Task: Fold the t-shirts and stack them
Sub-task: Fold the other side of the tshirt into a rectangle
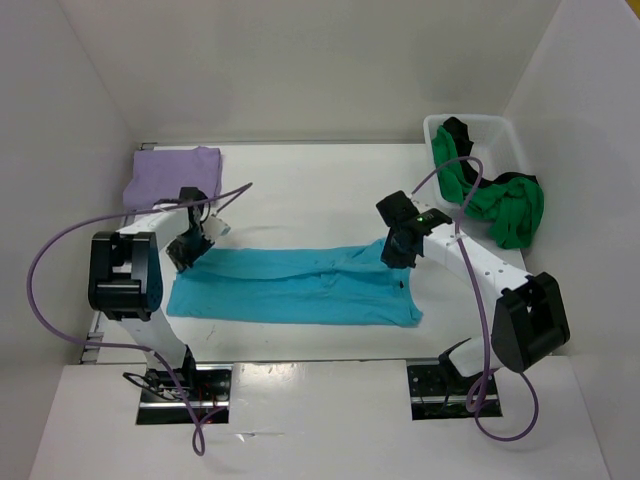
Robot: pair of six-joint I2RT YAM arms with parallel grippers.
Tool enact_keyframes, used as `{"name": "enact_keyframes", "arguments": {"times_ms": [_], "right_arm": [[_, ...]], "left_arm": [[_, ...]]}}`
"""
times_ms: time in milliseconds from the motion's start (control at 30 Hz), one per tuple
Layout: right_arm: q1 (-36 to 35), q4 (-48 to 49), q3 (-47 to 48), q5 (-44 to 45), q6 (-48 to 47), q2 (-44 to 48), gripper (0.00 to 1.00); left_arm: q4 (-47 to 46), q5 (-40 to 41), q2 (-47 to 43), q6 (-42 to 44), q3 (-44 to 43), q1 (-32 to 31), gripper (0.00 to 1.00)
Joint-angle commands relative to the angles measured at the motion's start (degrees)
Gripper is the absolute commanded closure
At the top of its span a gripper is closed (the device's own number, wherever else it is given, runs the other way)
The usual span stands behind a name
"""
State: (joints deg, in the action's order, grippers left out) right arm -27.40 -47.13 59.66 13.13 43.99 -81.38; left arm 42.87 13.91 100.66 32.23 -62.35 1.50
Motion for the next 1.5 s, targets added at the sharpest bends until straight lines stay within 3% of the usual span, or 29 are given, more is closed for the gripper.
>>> {"name": "enact_keyframes", "arguments": {"times_ms": [0, 233, 467, 567, 700, 1133, 1467], "right_arm": [[0.1, 1.4, 1.8, 3.1, -1.0, 0.0, 1.0], [5.1, -0.8, 10.3, 3.7, -6.5, 0.0, 1.0], [5.1, -2.3, 2.7, -2.6, -2.9, 2.3, 1.0], [1.8, -2.9, 2.1, -3.2, -1.1, 1.5, 1.0], [0.1, -5.5, 2.1, -1.4, 0.8, -0.6, 1.0], [-8.5, -14.6, 3.4, 1.0, 3.7, -10.5, 1.0], [-8.5, -16.2, 3.4, 2.3, 4.3, -11.5, 1.0]], "left_arm": [[-1.6, 2.5, -0.6, -3.3, -5.6, 0.1, 1.0], [-10.3, 6.5, -7.2, -5.3, -11.5, -1.7, 1.0], [-14.0, 8.1, -12.9, 0.6, 2.6, -3.4, 1.0], [-14.0, 8.1, -15.0, 2.0, 9.2, -5.0, 1.0], [-14.0, 10.9, -15.1, 2.7, 13.8, -5.5, 1.0], [-14.1, 14.7, -10.9, 2.1, 14.4, -5.5, 1.0], [-15.7, 16.2, -9.8, 2.1, 15.4, -5.5, 1.0]]}}
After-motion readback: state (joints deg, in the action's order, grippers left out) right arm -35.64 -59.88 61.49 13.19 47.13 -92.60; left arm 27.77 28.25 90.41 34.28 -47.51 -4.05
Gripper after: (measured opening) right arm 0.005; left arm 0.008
